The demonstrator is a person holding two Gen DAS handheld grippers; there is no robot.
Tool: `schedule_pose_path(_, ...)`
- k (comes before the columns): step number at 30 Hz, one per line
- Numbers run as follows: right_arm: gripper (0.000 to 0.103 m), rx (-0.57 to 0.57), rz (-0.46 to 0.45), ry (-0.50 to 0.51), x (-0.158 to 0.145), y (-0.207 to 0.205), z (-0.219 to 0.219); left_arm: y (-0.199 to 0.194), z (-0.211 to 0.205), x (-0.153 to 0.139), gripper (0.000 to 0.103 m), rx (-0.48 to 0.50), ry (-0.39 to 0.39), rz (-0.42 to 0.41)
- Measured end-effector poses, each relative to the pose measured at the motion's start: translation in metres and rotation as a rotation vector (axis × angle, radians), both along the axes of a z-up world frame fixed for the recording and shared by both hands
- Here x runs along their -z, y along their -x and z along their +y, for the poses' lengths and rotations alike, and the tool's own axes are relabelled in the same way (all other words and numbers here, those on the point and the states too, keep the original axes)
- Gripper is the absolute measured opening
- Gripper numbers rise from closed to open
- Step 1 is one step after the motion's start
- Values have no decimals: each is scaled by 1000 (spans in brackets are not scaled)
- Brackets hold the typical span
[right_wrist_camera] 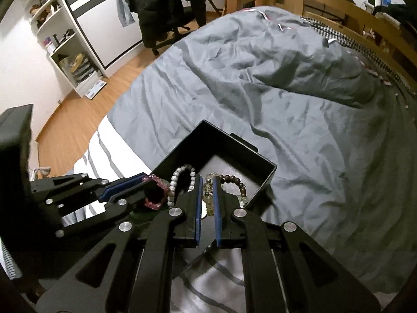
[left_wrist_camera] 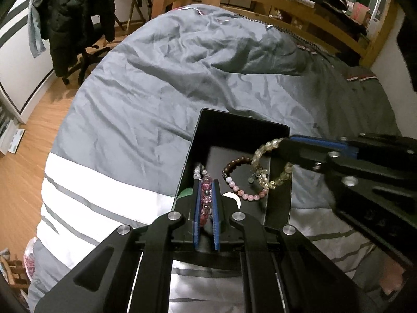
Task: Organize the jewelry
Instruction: 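Release the pink bracelet into the box with the left gripper while the right lowers the gold chain in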
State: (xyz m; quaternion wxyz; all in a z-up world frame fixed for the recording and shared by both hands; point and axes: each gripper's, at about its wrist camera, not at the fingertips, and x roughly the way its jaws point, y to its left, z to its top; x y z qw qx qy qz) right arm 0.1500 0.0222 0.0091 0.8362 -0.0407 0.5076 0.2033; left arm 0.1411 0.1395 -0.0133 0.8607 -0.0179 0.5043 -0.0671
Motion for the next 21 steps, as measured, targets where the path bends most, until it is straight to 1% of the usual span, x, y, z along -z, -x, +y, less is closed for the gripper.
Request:
schedule_pose_path(4,9,1,21,-12,8,-5,-2,-1,0,2,8,-3,3,6)
schedule_pose_path(7,9,1,39,-42,11,-8,-4,-2,0,2,8,-2,4,5)
schedule_pose_path(14,9,19,41,-85,5,-9,-10,-1,2,0,8,-7,18,-6)
schedule_pose_path(15,9,22,37,-88,4,-9,-11,0,2,-1,11,-7,16,-11)
schedule_pose_path(16,9,27,34,-92,2,-8,-13,0,2,-2,15,-6,15,-18)
schedule_pose_path(17,9,32,31,-97,0,-8,-14,2,1,-5,34,-6,9,-32)
schedule_pose_path(18,10,43,25,-101,-4,-7,-18,3,1,-7,58,-8,1,-48)
schedule_pose_path(19,12,48,22,-102,-6,-7,-21,5,0,-10,68,-12,-9,-69)
schedule_pose_path(20,14,52,20,-102,-8,-6,-24,7,-1,-14,73,-12,-18,-100)
schedule_pose_path(21,17,61,13,-99,-10,-5,-29,8,-2,-17,73,-5,-15,-111)
